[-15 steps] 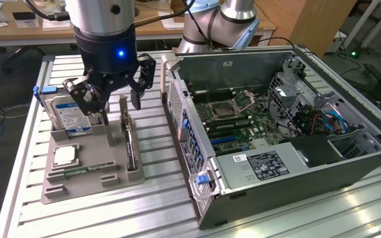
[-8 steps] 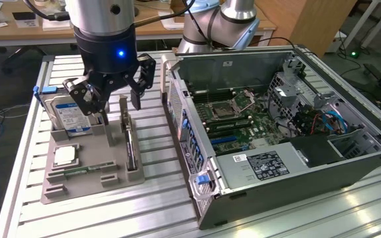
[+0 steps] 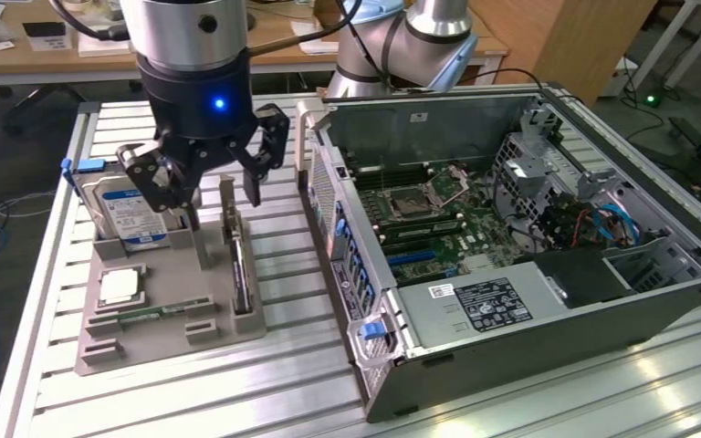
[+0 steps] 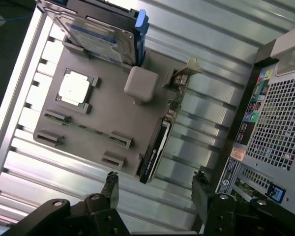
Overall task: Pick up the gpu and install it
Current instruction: 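Pick up the gpu and move the gpu toward the slot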
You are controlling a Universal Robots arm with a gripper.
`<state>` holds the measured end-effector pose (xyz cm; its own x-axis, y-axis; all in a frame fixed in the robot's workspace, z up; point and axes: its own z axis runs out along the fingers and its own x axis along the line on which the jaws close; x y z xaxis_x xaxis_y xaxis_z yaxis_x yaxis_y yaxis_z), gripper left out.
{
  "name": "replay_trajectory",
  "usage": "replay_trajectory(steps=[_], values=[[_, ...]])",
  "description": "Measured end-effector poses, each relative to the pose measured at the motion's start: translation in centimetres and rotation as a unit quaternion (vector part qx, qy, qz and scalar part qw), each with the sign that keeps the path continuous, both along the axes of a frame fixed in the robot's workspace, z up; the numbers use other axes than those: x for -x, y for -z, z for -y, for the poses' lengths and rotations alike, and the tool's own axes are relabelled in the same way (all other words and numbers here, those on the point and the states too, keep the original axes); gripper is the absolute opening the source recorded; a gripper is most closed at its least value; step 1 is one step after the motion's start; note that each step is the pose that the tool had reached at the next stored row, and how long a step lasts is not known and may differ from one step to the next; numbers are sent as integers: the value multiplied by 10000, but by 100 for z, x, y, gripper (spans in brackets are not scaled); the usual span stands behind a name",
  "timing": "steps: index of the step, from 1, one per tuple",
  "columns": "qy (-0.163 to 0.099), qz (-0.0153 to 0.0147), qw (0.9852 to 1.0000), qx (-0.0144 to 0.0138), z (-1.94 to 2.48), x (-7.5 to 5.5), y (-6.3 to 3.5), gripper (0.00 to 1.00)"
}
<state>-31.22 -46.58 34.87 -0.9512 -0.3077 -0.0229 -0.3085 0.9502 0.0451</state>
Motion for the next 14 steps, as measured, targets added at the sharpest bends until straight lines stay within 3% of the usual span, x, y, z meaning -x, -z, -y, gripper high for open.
replay_trajectory(steps=[6,10,12,14], values=[[512,2,9987,1,0,0,28,71],[682,36,9977,7,-9,0,41,71],[696,36,9976,16,-17,0,46,71],[708,37,9975,19,-110,7,75,71]])
